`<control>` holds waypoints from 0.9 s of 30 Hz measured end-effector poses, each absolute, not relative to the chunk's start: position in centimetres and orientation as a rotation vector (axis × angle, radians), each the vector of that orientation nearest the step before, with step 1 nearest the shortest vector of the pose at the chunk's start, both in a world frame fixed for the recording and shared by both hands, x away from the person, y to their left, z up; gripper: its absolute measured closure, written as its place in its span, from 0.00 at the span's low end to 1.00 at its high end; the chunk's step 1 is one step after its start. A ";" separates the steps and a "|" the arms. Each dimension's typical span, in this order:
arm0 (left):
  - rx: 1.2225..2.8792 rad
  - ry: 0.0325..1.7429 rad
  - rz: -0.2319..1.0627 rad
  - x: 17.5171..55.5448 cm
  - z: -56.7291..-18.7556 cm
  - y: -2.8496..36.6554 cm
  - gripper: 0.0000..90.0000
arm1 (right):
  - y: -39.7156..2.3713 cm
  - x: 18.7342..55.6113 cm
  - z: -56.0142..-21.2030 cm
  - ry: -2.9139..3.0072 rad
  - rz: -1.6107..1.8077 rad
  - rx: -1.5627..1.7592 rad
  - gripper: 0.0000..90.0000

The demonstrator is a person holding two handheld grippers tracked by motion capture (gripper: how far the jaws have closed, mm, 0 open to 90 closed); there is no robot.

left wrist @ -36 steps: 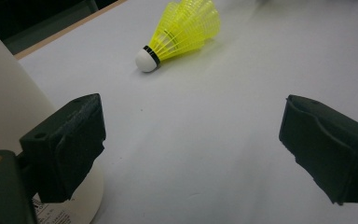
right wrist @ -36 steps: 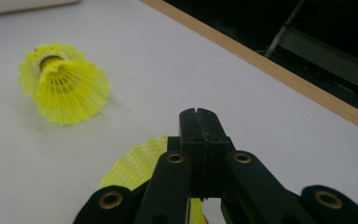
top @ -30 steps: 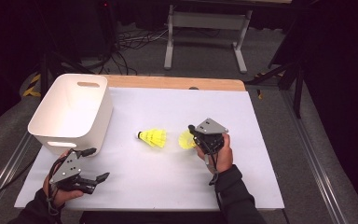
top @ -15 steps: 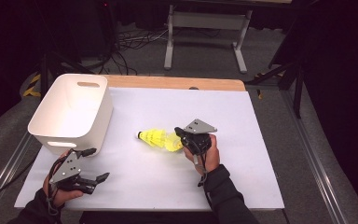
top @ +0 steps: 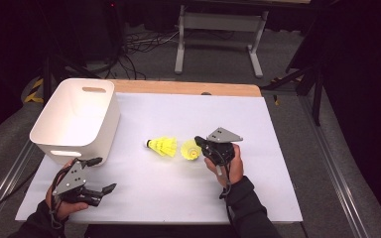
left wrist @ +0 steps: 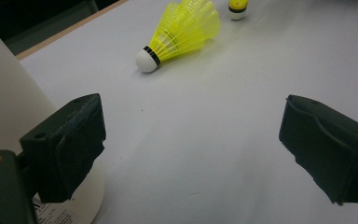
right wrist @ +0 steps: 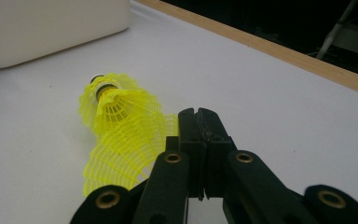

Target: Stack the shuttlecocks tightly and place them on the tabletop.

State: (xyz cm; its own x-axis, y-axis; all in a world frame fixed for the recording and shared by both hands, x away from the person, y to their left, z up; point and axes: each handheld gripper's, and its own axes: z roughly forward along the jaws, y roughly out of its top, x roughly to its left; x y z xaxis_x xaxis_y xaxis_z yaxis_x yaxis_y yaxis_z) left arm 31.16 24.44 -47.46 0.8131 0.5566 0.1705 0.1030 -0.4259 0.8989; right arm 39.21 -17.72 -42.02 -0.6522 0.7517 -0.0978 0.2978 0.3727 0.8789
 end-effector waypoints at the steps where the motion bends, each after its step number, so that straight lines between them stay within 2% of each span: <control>1: 1.965 0.495 0.548 31.1 -47.5 24.4 0.09 | -17.9 39.2 -42.0 2.150 1.224 0.900 0.99; 19: 1.971 0.490 0.546 31.2 -47.5 24.5 0.09 | -21.1 39.5 -42.9 2.199 1.151 0.939 0.90; 27: 1.971 0.496 0.547 31.2 -47.5 24.4 0.09 | -22.3 39.7 -44.1 2.276 1.081 0.937 0.83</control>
